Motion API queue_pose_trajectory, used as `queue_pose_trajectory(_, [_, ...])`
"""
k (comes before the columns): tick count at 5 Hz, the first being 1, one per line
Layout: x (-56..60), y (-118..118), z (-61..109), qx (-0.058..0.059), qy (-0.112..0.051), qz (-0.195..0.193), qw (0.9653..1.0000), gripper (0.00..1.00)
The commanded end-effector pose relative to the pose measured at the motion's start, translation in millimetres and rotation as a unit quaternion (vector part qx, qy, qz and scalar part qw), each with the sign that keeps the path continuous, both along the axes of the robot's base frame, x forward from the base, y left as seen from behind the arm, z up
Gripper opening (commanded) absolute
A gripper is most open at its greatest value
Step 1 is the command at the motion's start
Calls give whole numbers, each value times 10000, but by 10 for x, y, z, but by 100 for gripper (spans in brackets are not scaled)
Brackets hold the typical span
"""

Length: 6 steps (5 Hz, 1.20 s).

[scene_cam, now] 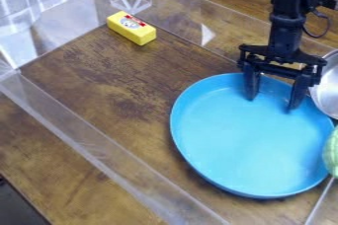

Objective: Put the white object in the blue tray

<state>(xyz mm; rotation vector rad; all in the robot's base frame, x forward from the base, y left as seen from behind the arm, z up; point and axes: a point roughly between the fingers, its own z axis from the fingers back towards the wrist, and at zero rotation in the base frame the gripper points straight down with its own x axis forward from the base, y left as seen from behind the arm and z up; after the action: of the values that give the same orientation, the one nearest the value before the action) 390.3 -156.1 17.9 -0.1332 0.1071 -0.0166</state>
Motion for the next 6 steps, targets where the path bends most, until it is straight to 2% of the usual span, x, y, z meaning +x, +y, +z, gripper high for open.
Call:
queue_pose_trajectory(1, [-119,-226,-93,94,161,-210,9996,100])
queue_pose_trajectory(4, [-144,-239,-92,218,335,-240,9989,100])
queue_pose_trajectory(6, [-42,-299,-85,198,144,-258,9994,100])
